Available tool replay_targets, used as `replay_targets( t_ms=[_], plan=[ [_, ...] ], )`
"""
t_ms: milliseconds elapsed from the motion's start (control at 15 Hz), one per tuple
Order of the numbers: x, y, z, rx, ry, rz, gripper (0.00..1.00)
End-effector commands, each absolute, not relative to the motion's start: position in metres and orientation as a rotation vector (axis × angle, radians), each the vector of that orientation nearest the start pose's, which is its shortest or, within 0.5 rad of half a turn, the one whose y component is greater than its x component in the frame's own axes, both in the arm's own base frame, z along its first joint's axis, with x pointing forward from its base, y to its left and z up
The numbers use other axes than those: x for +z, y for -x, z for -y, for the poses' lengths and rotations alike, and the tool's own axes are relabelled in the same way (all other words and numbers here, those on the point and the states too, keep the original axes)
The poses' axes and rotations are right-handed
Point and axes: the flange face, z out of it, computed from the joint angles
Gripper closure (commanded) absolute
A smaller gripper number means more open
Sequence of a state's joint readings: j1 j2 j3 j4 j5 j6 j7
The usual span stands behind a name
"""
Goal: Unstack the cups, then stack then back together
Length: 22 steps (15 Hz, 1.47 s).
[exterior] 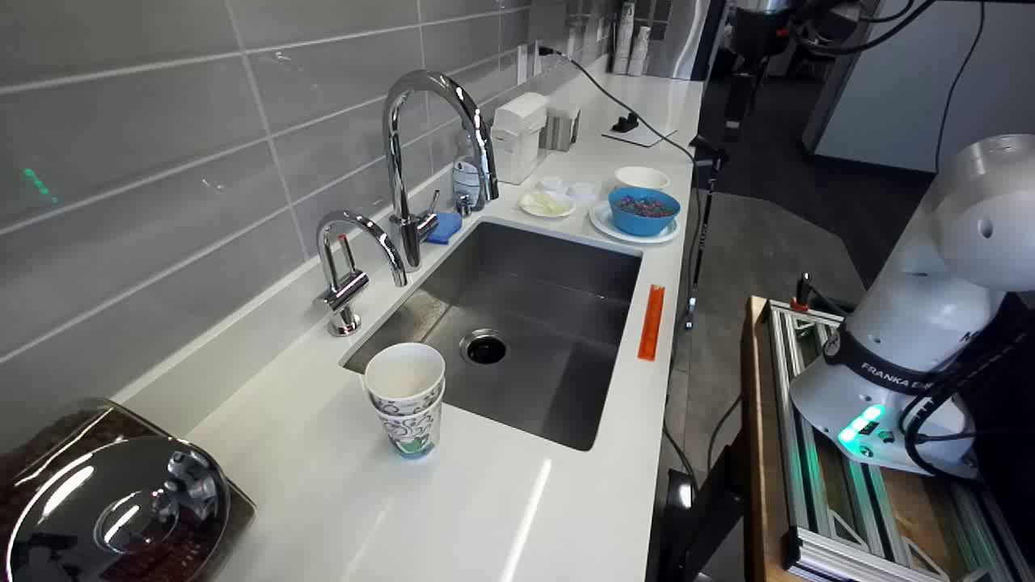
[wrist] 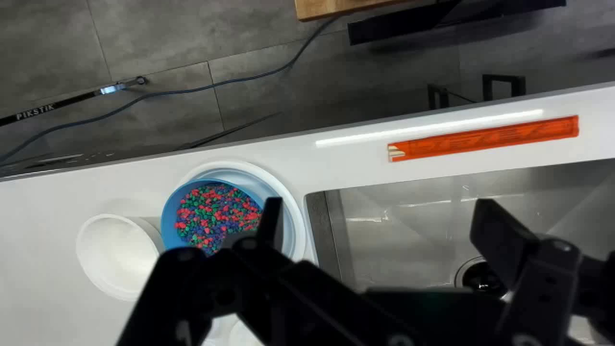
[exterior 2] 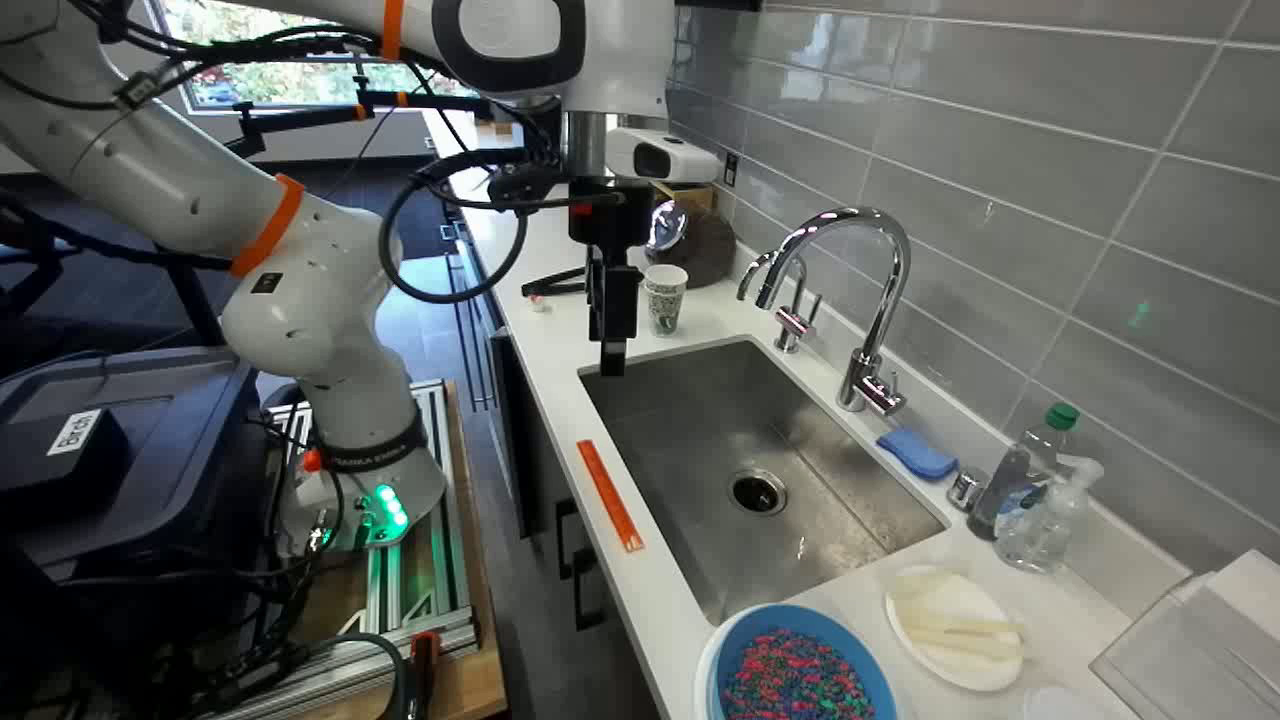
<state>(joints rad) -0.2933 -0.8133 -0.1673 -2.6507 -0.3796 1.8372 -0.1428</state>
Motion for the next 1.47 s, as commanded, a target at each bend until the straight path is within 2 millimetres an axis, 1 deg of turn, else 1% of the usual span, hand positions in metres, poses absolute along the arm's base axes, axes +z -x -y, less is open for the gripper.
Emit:
replay_targets(
  t_ms=[0,600,667,733,867,933,1133,1267,1400],
  plan=[
    [0.481,-0.265,0.167,0.116,3.363,-0.277,0.00],
    [0.481,-0.265,0.167,0.116,3.363,-0.277,0.00],
    [0.483,-0.268,0.161,0.091,3.344,-0.259,0.00],
    [0.485,-0.274,0.146,0.064,3.351,-0.167,0.00],
    [0.492,-0.292,0.103,-0.002,3.352,0.044,0.00],
    [0.495,-0.302,0.077,-0.023,3.342,0.127,0.00],
    [0.504,-0.332,-0.010,-0.132,3.311,0.432,0.00],
    [0.511,-0.350,-0.066,-0.279,3.277,0.625,0.00],
    [0.509,-0.371,-0.118,-0.413,3.220,0.815,0.00]
  ],
)
